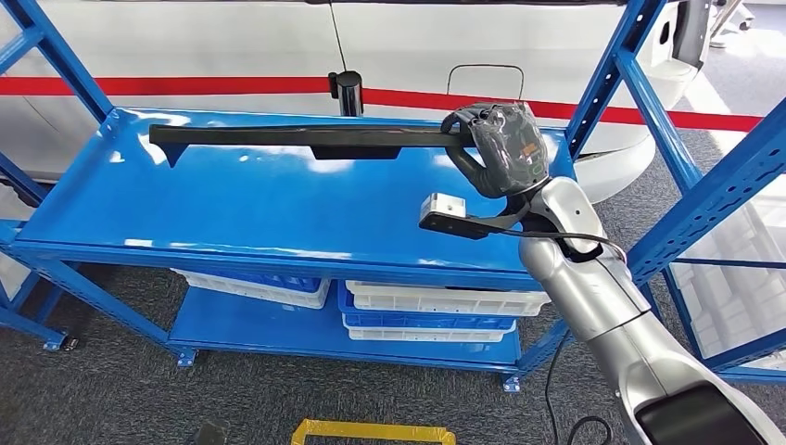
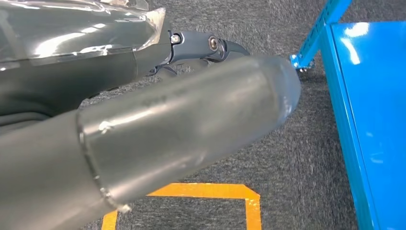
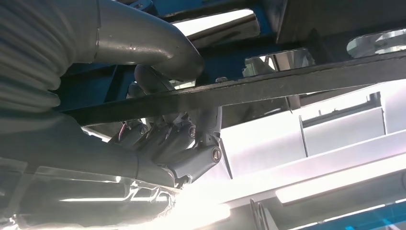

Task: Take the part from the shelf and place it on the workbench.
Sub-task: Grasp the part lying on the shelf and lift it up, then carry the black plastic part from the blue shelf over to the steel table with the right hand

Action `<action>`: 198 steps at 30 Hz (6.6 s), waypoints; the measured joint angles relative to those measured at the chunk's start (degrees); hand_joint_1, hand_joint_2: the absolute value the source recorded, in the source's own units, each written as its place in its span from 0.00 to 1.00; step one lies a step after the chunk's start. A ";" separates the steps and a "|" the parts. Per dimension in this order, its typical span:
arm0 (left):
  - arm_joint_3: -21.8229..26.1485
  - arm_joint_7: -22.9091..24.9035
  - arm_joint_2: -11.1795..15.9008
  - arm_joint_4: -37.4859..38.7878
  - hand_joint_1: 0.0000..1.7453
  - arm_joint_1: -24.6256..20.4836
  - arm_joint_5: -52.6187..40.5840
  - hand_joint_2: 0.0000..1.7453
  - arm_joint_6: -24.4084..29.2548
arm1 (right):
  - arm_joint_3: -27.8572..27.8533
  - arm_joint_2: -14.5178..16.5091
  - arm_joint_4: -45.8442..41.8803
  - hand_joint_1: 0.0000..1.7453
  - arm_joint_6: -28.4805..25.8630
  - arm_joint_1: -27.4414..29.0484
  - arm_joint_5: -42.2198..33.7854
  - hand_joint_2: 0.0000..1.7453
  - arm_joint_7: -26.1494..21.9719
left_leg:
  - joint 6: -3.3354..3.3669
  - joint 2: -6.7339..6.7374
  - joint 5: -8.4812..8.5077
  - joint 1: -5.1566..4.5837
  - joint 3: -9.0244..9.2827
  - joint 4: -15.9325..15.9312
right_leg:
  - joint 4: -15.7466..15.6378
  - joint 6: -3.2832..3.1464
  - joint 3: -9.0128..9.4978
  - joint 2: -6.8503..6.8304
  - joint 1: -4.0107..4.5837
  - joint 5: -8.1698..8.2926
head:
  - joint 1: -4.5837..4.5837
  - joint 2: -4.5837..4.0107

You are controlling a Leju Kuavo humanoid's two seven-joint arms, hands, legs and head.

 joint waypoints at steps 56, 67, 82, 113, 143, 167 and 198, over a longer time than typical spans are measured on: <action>-1.06 0.50 0.16 0.40 0.00 0.02 -1.90 0.00 -1.02 | -1.54 -0.99 0.46 0.93 -0.27 3.22 -0.76 1.00 -2.03 | -1.97 0.27 -4.17 1.73 -1.60 5.27 | 1.83 0.66 -2.22 -0.04 -2.04 1.53 | 0.01 0.00; -1.43 0.65 0.37 0.43 0.00 -0.33 -2.21 0.00 -0.94 | -1.66 -1.15 0.54 0.93 -0.31 3.28 -0.78 1.00 -2.10 | 1.48 0.76 -5.21 -0.43 4.89 1.15 | 1.61 0.67 -4.43 -0.52 -0.58 4.30 | 0.01 0.00; -1.48 0.66 0.04 0.49 0.00 -0.36 -2.22 0.00 -0.88 | -1.89 -1.70 0.66 0.93 -0.31 3.10 -0.85 1.00 -2.22 | 0.88 0.93 1.88 -0.48 -1.29 0.33 | 1.00 1.88 2.60 -0.32 -0.53 -2.34 | 0.28 0.00; -1.49 1.10 -0.08 0.51 0.00 -0.29 -2.80 0.00 -0.61 | -3.28 -2.03 0.66 0.93 -0.38 2.10 -0.27 1.00 -1.16 | 1.13 0.58 3.64 -0.61 -2.67 -0.02 | -0.41 1.08 4.34 -0.55 0.18 -3.62 | 0.24 0.00; -1.46 0.46 -0.13 0.51 0.00 -0.24 -2.79 0.00 -0.12 | -6.27 -4.39 0.33 0.93 -0.36 1.33 -0.52 1.00 -0.86 | 1.05 0.60 3.60 -0.19 -2.94 0.07 | -0.42 2.02 4.94 -0.55 -0.12 -3.72 | 0.10 0.00; -1.46 -0.04 -0.07 0.54 0.00 -0.26 -3.60 0.00 -0.53 | -8.00 -6.75 -0.07 0.93 -0.33 2.93 -0.04 1.00 -0.45 | 2.55 0.61 0.56 0.23 -0.32 0.10 | 17.85 2.58 -8.75 -0.66 -1.12 -5.86 | 0.45 0.00; -1.45 0.33 -0.14 0.56 0.00 -0.31 -3.66 0.00 -0.19 | -9.11 -6.85 -0.14 0.93 -0.07 2.86 0.32 1.00 -0.47 | 1.99 0.74 0.53 0.74 0.14 -0.38 | 17.14 2.38 -7.48 -0.62 -1.09 -6.01 | 0.63 0.00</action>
